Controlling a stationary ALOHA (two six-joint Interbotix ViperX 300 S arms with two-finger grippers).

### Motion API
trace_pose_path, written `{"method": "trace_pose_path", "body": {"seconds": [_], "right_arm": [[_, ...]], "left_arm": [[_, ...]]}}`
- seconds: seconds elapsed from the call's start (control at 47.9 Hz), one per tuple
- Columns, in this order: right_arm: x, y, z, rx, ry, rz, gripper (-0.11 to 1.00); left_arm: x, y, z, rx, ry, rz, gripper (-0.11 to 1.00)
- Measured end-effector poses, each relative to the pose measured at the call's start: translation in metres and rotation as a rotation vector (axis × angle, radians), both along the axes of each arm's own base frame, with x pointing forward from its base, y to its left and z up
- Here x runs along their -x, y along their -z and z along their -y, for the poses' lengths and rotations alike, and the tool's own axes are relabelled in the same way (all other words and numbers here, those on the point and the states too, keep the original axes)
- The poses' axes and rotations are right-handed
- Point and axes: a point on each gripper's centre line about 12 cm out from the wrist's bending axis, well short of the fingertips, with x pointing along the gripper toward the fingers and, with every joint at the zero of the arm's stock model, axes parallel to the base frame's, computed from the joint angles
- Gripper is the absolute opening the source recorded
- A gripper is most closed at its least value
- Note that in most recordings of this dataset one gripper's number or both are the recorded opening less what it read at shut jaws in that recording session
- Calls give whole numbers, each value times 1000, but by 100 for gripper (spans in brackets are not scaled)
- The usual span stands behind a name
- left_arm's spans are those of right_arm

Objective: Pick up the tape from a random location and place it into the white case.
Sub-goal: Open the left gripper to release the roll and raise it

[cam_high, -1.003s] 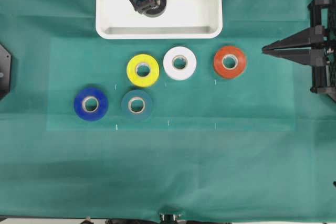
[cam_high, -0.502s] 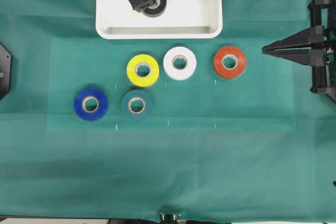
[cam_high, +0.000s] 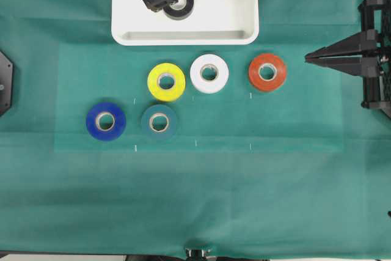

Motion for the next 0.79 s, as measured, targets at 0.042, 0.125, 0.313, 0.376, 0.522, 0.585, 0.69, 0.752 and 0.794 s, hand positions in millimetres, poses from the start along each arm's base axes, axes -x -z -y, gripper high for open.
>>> {"method": "trace_pose_path", "body": {"seconds": [0.042,0.125,0.313,0.376,0.522,0.585,0.69,0.752,0.794], "right_arm": [[0,1,0,0,0,-3,0],[0,0,0,0,0,-2,0],[0,1,0,-2,0,-3,0],[0,0,0,-2,0,0,0],[0,0,0,-2,0,-2,0],[0,0,0,-2,0,-2,0],[0,-1,0,-1,0,-3,0],[0,0,0,-2,0,-8,0],[0,0,0,-1,0,-8,0]], "left_arm": [[0,-4,2,-3,5,7,96],[1,-8,7,-4,14,8,96],[3,-17,15,0,29,0,96],[4,-23,16,-3,32,7,96],[8,-39,18,-18,33,39,96],[11,-47,20,-25,34,58,96],[14,-60,23,-36,39,86,96],[15,-66,25,-42,42,99,96],[17,-69,26,-45,43,106,96]]}}
